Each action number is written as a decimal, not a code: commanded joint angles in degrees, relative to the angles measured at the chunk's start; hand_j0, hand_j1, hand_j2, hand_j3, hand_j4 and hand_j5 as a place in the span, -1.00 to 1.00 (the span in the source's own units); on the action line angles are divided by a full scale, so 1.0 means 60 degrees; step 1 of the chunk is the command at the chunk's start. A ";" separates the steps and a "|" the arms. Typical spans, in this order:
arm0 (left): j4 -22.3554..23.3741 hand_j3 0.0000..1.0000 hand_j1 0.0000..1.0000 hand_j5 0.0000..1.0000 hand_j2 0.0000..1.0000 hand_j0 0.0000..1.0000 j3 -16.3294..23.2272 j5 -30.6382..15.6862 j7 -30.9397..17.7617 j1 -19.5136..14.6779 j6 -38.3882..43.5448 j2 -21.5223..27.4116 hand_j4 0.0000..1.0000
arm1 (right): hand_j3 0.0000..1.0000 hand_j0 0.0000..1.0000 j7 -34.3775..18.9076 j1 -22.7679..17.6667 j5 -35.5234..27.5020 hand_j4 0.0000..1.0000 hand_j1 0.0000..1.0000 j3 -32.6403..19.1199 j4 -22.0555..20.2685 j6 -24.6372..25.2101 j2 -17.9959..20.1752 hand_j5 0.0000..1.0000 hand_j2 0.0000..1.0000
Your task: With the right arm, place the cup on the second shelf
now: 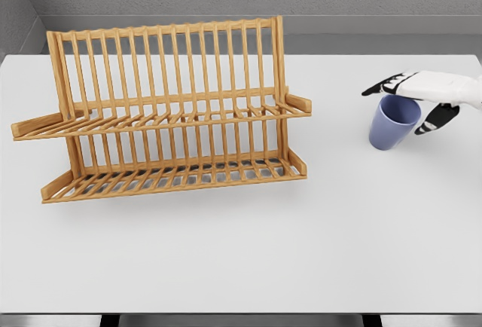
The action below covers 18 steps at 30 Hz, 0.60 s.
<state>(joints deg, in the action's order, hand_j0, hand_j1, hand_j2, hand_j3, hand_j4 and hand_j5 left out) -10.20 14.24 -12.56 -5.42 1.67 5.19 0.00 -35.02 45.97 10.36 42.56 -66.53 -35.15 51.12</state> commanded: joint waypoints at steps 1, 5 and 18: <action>0.0000 1.00 1.00 1.00 1.00 1.00 0.0000 -0.0002 0.0009 0.0000 0.0000 0.0001 1.00 | 1.00 1.00 0.0003 0.0000 -0.0043 1.00 1.00 0.0172 0.0204 0.0025 -0.0097 1.00 1.00; 0.0000 1.00 1.00 1.00 1.00 1.00 0.0000 -0.0002 -0.0005 0.0000 0.0000 0.0001 1.00 | 1.00 1.00 0.0003 0.0044 -0.0043 1.00 1.00 0.0215 0.0277 0.0025 -0.0112 1.00 1.00; 0.0000 1.00 1.00 1.00 1.00 1.00 0.0000 -0.0002 -0.0005 0.0000 0.0000 0.0001 1.00 | 0.32 0.32 0.0003 0.0190 -0.0072 0.32 0.32 0.0113 0.0043 0.0025 -0.0068 0.32 0.32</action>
<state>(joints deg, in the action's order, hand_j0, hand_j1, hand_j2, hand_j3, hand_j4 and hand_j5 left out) -10.20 14.23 -12.56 -5.41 1.67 5.19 0.00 -35.03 47.20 10.33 43.56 -65.77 -35.17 50.55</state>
